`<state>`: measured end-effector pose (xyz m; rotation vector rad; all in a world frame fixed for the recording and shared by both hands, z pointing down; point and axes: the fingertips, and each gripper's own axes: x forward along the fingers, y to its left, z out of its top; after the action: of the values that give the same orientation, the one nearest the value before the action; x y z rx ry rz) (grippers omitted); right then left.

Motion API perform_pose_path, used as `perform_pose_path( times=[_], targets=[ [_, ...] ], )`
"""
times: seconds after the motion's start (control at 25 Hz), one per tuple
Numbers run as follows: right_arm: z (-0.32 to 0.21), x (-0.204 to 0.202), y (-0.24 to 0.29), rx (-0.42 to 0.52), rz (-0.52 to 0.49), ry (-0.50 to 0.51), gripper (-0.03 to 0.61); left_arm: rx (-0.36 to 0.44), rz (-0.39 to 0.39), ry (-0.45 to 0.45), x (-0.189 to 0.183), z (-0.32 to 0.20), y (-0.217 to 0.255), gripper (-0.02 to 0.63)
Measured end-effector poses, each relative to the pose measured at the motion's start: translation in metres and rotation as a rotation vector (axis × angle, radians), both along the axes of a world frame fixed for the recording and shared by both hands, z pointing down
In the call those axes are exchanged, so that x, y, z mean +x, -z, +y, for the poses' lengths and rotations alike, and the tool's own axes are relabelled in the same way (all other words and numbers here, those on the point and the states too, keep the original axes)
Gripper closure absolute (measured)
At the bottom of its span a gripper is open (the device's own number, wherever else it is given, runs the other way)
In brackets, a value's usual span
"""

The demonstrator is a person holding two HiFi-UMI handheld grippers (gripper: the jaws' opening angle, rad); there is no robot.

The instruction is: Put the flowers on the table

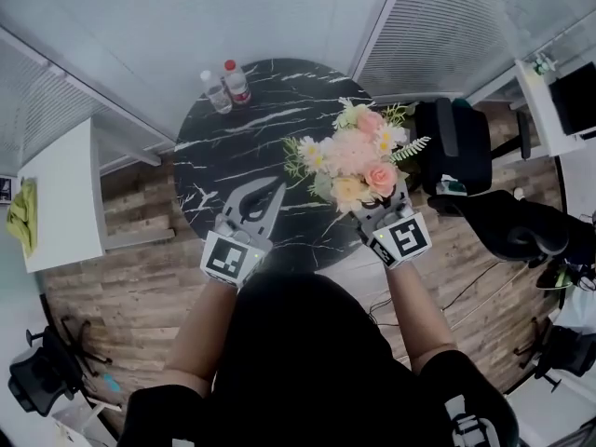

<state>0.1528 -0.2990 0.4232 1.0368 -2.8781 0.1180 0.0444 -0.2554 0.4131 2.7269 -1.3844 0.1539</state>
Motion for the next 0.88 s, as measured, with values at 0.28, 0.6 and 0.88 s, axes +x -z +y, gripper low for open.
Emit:
perform_pose_path(
  times=[0.28, 0.6, 0.88],
  targets=[
    [-0.036, -0.016, -0.031, 0.005, 0.017, -0.024, 0.248, -0.011, 0.020, 0.011, -0.010, -0.033, -0.032, 0.601],
    [-0.063, -0.036, -0.068, 0.025, 0.050, -0.069, 0.249, -0.020, 0.003, -0.007, -0.012, -0.066, -0.080, 0.601],
    [-0.083, -0.046, -0.111, -0.005, 0.067, -0.085, 0.249, -0.006, 0.035, -0.018, -0.016, -0.083, -0.112, 0.601]
  ],
)
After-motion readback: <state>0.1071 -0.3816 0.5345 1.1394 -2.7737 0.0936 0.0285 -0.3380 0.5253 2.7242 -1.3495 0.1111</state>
